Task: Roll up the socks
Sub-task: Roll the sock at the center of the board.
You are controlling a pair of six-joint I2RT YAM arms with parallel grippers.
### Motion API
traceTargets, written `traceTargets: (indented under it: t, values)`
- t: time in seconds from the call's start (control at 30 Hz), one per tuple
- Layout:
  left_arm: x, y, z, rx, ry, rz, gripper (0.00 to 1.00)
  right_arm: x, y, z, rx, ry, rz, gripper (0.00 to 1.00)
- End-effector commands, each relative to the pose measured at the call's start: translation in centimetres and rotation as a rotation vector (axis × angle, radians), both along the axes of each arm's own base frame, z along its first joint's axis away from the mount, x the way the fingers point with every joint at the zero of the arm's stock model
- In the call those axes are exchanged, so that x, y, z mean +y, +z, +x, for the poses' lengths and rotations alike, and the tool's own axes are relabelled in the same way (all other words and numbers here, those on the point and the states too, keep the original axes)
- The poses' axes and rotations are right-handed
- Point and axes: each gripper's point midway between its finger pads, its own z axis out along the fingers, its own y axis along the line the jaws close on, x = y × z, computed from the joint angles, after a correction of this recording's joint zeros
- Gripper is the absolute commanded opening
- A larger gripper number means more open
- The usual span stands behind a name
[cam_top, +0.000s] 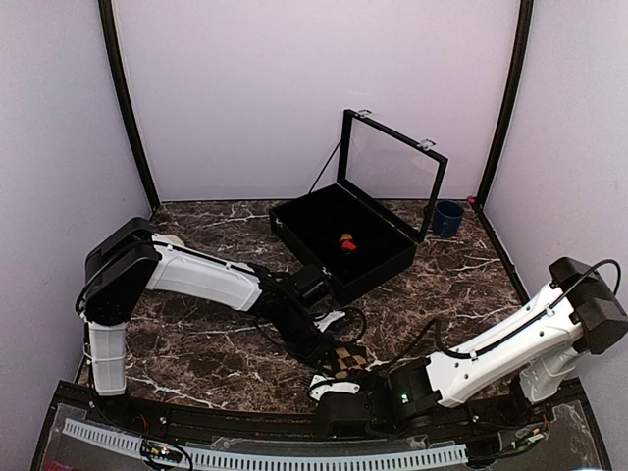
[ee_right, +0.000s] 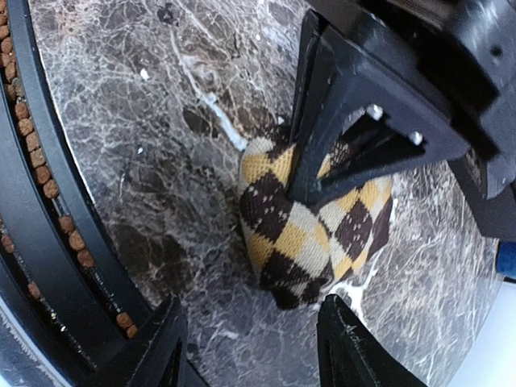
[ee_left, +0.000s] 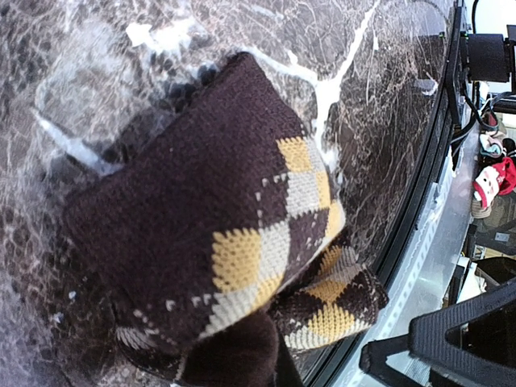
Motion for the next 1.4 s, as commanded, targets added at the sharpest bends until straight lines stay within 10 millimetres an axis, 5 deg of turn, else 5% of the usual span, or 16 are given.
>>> traceTargets:
  t: [0.0,0.5,0.9,1.23,1.37]
  values:
    - [3.7,-4.3,-1.8,0.054,-0.007,0.197,0.00,1.5,0.3,0.5,-0.014,0.054,-0.003,0.53]
    - [3.6,-4.1,-1.8,0.057,-0.013,0.193,0.00,0.8,-2.3,2.0,0.032,0.077,-0.083,0.51]
    - [3.4,-4.0,-1.8,0.063,-0.012,0.188,0.00,-0.2,-4.2,1.9,0.117,0.080,-0.119,0.31]
    - [3.3,-4.0,-1.9,0.071,-0.014,0.184,0.00,-0.2,-5.2,2.1,0.164,0.073,-0.136,0.29]
    - [3.2,-4.0,-1.9,0.072,-0.013,0.183,0.00,-0.3,-5.7,2.1,0.194,0.069,-0.143,0.19]
